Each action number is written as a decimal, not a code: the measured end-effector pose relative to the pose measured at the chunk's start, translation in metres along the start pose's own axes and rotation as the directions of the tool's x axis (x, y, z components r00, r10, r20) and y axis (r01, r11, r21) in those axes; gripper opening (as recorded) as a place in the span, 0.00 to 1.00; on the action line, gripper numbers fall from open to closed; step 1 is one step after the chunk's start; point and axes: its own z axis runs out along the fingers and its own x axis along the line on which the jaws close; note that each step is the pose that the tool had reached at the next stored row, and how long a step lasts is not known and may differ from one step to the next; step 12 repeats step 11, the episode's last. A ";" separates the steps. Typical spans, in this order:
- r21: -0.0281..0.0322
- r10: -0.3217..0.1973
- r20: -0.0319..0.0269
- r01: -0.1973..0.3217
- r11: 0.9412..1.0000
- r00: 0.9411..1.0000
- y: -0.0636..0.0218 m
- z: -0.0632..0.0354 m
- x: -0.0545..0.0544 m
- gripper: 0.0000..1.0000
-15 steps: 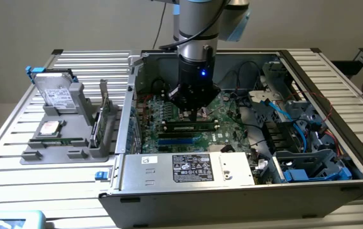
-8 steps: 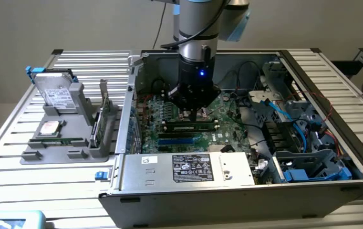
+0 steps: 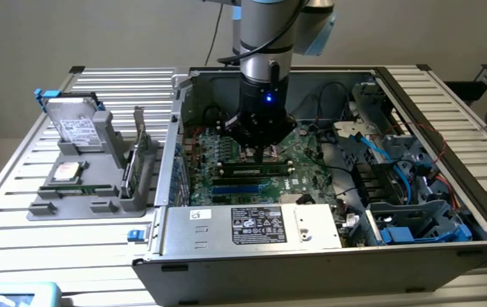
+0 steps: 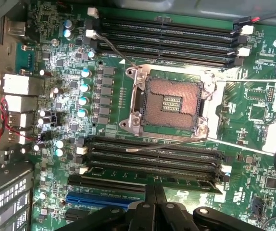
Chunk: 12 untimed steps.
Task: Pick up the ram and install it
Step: 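Press down the ram until it locks into place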
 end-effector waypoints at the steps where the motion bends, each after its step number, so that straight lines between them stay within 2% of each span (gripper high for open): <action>1: 0.001 0.007 0.000 -0.007 1.000 1.000 0.0000 0.0000 0.000 0.11; 4: 0.004 0.027 0.000 -0.027 1.000 1.000 0.0000 0.0001 0.000 0.11; 6: 0.009 0.034 -0.001 -0.034 0.999 0.999 0.0000 0.0000 0.000 0.11; 12: 0.009 0.035 -0.001 -0.035 0.999 0.999 0.0000 0.0000 0.000 0.11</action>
